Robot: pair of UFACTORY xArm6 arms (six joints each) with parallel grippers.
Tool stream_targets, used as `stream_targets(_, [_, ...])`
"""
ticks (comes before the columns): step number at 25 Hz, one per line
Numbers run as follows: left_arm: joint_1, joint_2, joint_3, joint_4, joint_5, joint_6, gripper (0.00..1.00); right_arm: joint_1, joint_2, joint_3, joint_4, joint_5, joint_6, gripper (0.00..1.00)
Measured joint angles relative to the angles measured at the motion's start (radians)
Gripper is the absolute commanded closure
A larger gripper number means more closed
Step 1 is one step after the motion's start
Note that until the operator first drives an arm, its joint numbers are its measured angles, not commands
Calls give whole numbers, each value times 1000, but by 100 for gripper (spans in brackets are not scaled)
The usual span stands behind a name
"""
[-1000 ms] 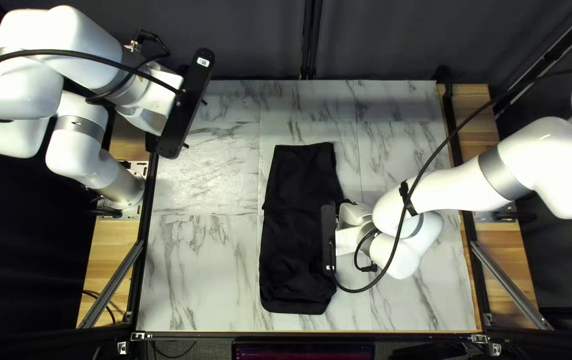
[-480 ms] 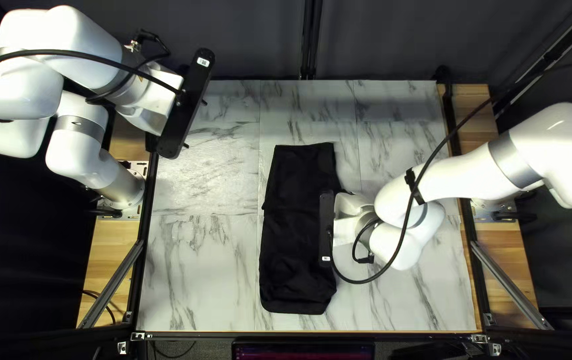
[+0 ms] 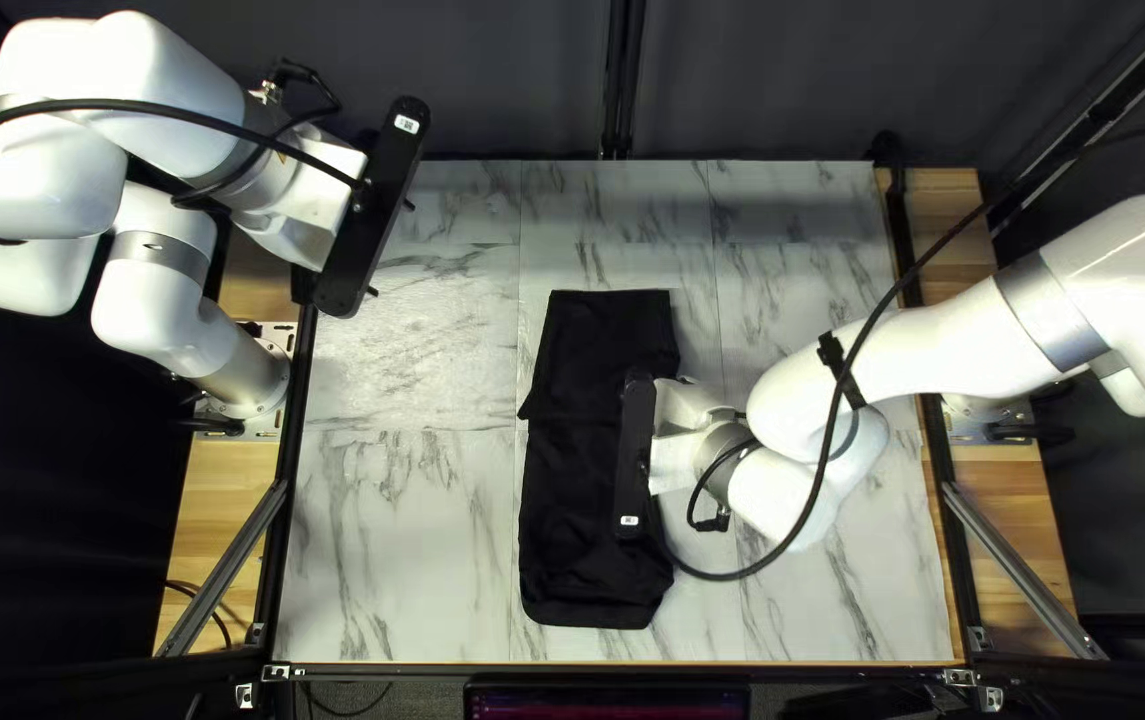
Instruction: Fold t-shirt
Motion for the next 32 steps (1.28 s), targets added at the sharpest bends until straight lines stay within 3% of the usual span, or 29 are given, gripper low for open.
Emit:
stream_targets(7, [0,0,0,0,0,0,0,-32,119,-49,-61,-92,116,100])
stream_targets(20, [0,0,0,0,0,0,0,-1,-21,11,-27,0,69,100])
stream_targets(32, [0,0,0,0,0,0,0,-16,23,-52,-64,0,136,100])
